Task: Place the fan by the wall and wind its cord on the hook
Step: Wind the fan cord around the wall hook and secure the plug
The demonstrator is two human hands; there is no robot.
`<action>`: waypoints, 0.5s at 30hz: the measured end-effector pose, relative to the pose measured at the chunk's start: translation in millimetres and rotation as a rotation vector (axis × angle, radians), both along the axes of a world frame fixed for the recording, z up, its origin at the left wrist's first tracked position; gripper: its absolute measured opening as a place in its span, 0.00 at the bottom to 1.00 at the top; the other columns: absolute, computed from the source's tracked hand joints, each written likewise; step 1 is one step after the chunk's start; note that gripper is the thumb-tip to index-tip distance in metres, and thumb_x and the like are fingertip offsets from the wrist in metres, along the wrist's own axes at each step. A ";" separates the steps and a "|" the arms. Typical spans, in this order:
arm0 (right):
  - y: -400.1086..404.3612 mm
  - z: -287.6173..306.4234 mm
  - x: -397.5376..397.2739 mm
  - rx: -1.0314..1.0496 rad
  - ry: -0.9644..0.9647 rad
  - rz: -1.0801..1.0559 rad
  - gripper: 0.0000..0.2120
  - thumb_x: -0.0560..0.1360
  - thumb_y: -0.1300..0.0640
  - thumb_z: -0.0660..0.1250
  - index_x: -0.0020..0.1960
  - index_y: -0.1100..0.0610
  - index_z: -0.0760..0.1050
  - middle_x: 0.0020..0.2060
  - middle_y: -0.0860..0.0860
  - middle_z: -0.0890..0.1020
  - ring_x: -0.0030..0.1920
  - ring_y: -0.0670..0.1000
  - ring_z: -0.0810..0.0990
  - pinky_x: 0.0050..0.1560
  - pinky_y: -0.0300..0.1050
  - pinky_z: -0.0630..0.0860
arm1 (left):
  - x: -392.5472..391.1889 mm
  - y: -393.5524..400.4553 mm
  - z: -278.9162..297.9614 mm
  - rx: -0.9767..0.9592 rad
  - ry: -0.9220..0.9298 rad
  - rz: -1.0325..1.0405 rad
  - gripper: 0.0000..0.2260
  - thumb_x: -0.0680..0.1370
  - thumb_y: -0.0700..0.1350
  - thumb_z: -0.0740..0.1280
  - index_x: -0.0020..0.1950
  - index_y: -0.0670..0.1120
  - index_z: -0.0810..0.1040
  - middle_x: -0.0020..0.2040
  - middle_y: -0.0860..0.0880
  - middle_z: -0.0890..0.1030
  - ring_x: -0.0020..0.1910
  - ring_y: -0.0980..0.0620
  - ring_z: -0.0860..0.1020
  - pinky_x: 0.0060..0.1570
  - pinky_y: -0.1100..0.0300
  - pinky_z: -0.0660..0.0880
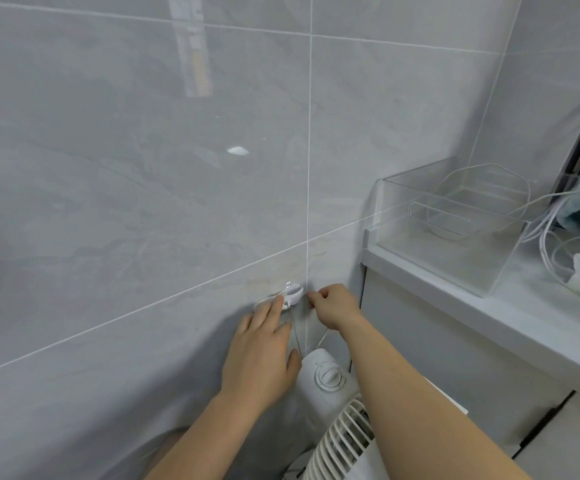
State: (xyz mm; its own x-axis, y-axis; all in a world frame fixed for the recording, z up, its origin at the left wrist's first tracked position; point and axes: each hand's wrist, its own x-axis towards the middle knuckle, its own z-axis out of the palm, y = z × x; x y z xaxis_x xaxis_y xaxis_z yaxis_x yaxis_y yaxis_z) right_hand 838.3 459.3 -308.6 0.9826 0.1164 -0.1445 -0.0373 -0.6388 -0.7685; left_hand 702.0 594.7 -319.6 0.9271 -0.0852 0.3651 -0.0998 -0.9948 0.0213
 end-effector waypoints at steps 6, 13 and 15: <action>2.8 9.5 -1.2 0.261 0.046 0.002 0.16 0.84 0.52 0.61 0.40 0.54 0.79 0.35 0.51 0.76 0.36 0.51 0.71 0.40 0.44 0.68 | 1.4 0.9 5.3 -0.011 -0.012 0.017 0.15 0.70 0.54 0.61 0.42 0.49 0.86 0.71 0.47 0.78 0.68 0.48 0.76 0.61 0.49 0.75; 5.4 15.4 -6.7 0.329 -0.008 0.054 0.20 0.78 0.47 0.70 0.34 0.54 0.67 0.30 0.48 0.68 0.32 0.49 0.66 0.35 0.44 0.64 | 2.6 4.9 0.7 -0.031 -0.025 0.053 0.11 0.70 0.53 0.65 0.33 0.51 0.84 0.71 0.52 0.78 0.62 0.50 0.75 0.57 0.52 0.73; 8.1 14.9 -9.0 0.236 -0.119 0.093 0.20 0.76 0.50 0.73 0.34 0.53 0.65 0.28 0.46 0.69 0.32 0.48 0.67 0.34 0.44 0.64 | 3.0 4.5 0.3 -0.041 -0.051 0.046 0.10 0.69 0.52 0.66 0.32 0.51 0.83 0.69 0.52 0.80 0.61 0.50 0.75 0.56 0.52 0.74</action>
State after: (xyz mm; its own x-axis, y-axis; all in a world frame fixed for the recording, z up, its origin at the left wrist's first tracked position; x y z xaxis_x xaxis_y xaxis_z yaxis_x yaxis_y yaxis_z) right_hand 829.2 467.4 -293.7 0.9745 0.2241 0.0128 0.1123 -0.4376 -0.8921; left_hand 705.0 599.3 -319.3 0.9096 -0.0269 0.4147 -0.0559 -0.9967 0.0580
